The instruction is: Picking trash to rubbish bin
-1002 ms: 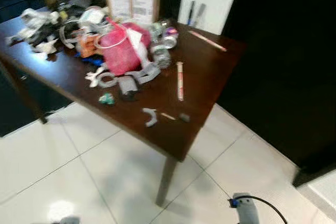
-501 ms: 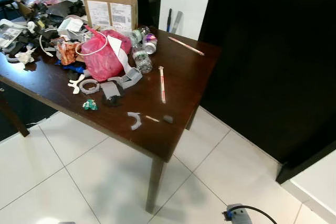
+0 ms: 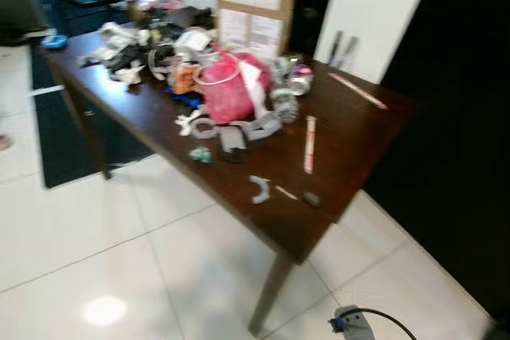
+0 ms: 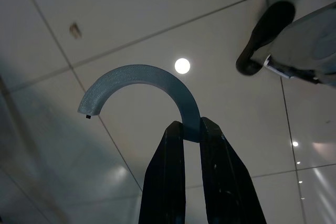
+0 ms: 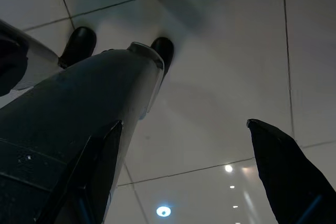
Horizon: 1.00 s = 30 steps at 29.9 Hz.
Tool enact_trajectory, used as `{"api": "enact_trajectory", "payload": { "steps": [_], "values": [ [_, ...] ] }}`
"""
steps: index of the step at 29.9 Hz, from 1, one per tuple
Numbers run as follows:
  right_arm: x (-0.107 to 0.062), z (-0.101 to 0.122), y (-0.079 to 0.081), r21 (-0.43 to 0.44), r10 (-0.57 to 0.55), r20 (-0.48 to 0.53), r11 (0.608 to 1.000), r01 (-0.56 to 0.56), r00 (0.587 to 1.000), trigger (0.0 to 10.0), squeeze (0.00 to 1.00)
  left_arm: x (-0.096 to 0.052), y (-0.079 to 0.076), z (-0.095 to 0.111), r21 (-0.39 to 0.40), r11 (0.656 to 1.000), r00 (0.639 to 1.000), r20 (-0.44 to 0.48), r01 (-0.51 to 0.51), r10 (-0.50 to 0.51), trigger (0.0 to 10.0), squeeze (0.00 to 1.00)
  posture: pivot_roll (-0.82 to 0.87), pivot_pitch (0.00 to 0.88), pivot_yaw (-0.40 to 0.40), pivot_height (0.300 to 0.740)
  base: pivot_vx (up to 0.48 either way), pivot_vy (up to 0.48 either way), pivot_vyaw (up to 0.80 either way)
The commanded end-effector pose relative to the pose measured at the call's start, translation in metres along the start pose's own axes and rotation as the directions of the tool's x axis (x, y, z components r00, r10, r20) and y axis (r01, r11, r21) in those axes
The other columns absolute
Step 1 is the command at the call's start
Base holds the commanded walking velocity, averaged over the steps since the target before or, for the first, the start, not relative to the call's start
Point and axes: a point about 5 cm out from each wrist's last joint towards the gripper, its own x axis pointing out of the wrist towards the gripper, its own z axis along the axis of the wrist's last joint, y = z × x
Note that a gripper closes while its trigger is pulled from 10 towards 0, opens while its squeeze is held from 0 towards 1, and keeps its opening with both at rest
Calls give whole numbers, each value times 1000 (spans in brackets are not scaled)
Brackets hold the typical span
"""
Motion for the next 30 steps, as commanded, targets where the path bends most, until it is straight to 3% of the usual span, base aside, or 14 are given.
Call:
{"api": "enact_trajectory", "payload": {
  "steps": [1,15,30],
  "values": [
    [0,-11,2,-4,5,-38,1000,-6,999,10000,0,0,-9,-10,8,1000,999,-25,23,-22,10000,0,119,78,-60,740,0,0,781],
    [-1,-16,1,-32,-30,-54,999,28,998,10000,0,0,-9,-11,28,999,999,-33,26,-25,10000,0,114,81,-54,740,0,0,110],
    [-1,-21,5,-34,-18,-65,999,16,998,10000,0,0,-10,-15,61,997,998,-47,36,-34,10000,0,113,91,-54,740,-312,0,0]
  ]
}}
